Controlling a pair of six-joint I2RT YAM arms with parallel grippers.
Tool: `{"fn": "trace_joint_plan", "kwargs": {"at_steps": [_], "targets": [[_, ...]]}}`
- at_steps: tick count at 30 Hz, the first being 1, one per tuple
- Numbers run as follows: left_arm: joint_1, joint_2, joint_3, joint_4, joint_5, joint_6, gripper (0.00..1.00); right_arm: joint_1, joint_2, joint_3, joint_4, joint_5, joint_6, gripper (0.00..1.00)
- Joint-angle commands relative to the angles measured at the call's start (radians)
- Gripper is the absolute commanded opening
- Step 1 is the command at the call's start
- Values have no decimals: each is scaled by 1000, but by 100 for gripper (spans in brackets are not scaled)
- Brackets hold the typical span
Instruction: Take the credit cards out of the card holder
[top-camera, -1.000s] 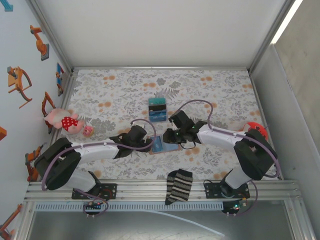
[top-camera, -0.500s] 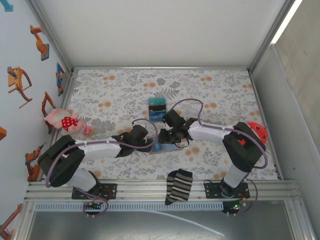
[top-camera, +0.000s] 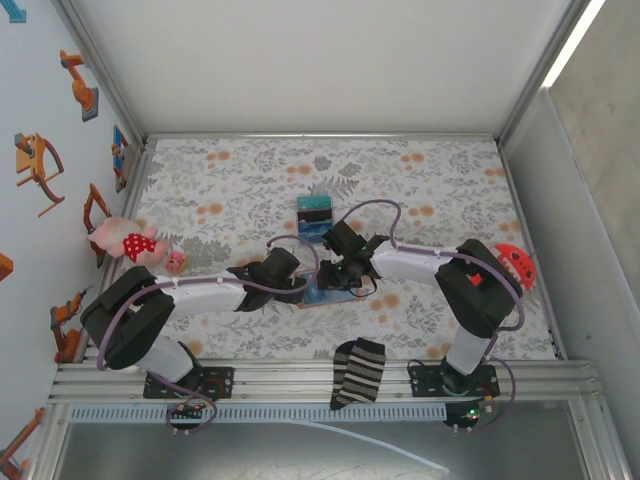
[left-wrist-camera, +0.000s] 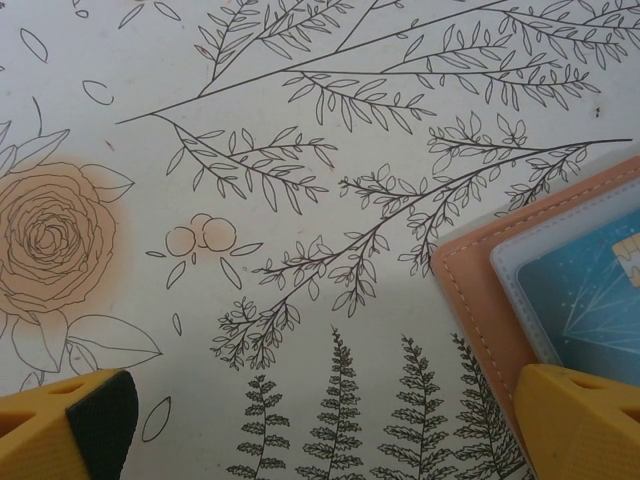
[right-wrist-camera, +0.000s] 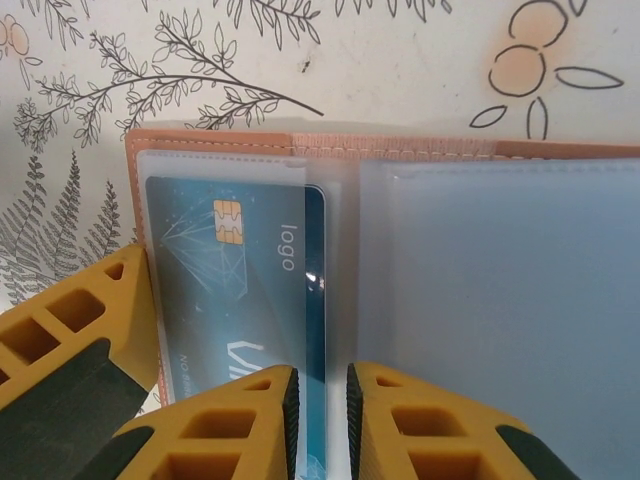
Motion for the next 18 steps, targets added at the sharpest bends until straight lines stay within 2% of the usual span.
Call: {"fn": "trace_joint_plan", "kwargs": {"at_steps": [1, 18], "targets": [[-5, 23, 24, -55, -26, 18, 97, 3, 7, 26, -27, -16, 14, 20], [-8, 46, 50, -106, -49, 27, 97, 3, 42, 5, 14, -41, 40, 20]]}}
